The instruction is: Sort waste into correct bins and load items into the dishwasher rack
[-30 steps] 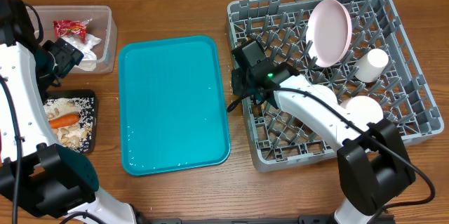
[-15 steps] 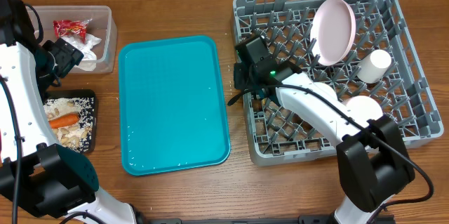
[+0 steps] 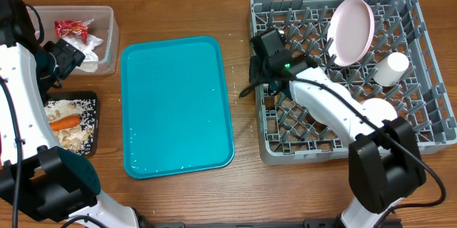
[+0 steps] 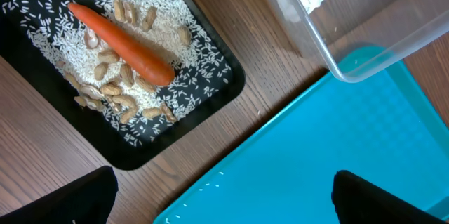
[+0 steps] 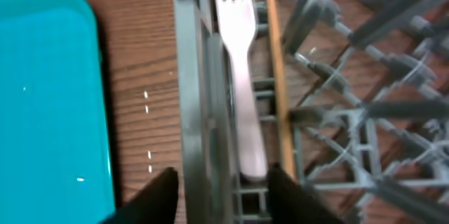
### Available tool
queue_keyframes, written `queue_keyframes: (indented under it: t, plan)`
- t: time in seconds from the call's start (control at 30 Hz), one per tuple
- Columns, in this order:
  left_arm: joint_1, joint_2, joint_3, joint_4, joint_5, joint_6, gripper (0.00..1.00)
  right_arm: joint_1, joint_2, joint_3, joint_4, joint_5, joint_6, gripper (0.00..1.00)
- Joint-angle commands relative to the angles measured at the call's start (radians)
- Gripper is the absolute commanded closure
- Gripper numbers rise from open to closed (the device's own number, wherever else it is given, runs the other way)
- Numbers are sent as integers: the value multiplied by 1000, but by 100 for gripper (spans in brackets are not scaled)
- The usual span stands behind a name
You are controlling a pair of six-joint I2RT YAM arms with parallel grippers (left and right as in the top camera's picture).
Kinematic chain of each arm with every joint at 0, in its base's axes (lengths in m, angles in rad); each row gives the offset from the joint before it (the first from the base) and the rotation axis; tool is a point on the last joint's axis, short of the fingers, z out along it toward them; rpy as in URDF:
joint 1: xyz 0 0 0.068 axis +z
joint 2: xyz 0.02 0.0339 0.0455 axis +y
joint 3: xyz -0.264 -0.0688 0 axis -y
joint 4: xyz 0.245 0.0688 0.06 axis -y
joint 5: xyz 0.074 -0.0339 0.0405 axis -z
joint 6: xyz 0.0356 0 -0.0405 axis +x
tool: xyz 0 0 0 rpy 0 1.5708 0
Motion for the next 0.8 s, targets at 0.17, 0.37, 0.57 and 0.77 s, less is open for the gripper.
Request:
queue_keyframes:
  t: [0.17, 0.37, 0.57, 0.77]
  plan:
    - [-2, -13, 5, -2, -13, -13, 0, -10, -209, 369, -326, 52, 58, 16]
    - [-2, -13, 5, -2, -13, -13, 0, -10, -453, 441, -579, 126, 108, 0]
    - [-2, -13, 5, -2, -13, -13, 0, -10, -579, 441, -806, 85, 207, 0]
    - [-2, -13, 5, -1, -13, -13, 0, -10, -615, 441, -1010, -31, 206, 0]
